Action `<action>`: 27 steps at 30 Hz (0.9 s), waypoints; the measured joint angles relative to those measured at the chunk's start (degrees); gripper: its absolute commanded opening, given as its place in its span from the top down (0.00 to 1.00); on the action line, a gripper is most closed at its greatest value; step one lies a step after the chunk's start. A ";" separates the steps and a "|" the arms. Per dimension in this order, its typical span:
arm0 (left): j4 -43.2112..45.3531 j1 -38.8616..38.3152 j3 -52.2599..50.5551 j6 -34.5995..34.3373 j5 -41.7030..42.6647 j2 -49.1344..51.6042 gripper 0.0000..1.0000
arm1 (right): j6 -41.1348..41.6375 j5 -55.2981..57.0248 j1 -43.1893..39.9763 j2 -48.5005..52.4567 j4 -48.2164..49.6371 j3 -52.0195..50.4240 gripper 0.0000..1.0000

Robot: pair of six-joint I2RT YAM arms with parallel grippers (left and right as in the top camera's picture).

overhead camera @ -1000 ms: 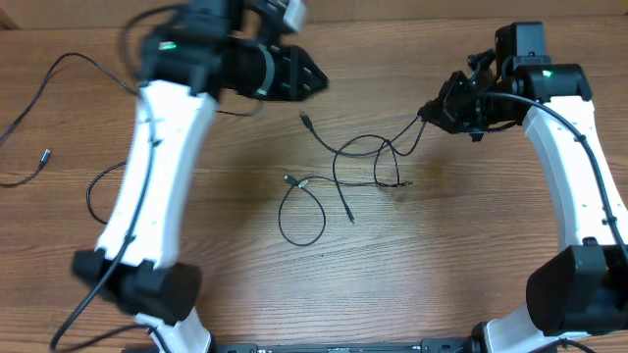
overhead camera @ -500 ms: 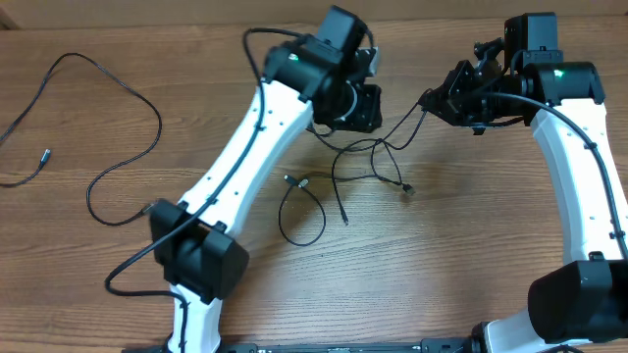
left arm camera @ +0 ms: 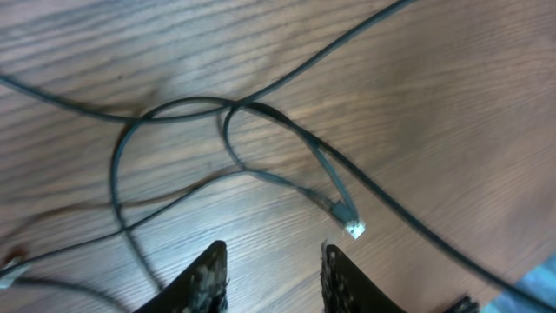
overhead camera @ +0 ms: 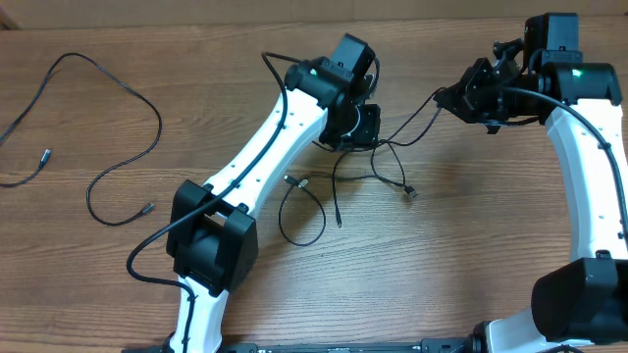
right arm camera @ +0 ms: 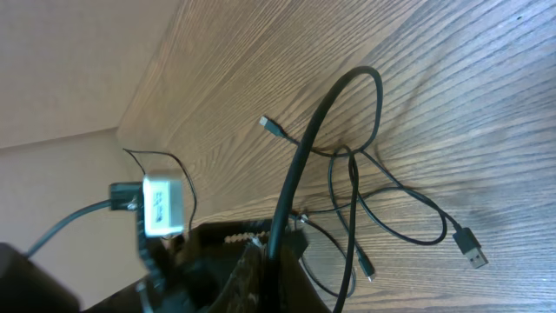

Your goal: Untangle cables

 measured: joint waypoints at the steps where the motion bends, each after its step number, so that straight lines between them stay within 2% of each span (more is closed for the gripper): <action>1: 2.47 -0.39 -1.31 -1.38 0.00 0.00 0.60 | -0.02 0.00 -0.15 0.00 0.02 0.00 0.96; 2: 4.70 -0.83 -2.38 -2.56 0.00 0.00 0.54 | -0.02 0.00 -0.15 0.00 0.00 0.00 0.96; 7: 13.73 -4.26 -6.75 -8.41 0.00 0.04 0.41 | -0.02 0.04 -0.15 0.00 0.00 0.00 0.96; 15: 19.47 -8.20 -11.45 -15.54 -2.91 0.07 0.48 | -0.04 0.00 -0.15 0.00 -0.02 0.00 0.96; 21: 21.03 -8.13 -13.42 -17.09 -4.28 0.07 0.54 | -0.07 -0.02 -0.15 0.00 0.00 0.00 0.96; 27: 26.14 -8.59 -16.02 -17.46 -4.72 0.07 0.60 | -0.09 -0.02 -0.15 0.00 0.02 0.00 0.96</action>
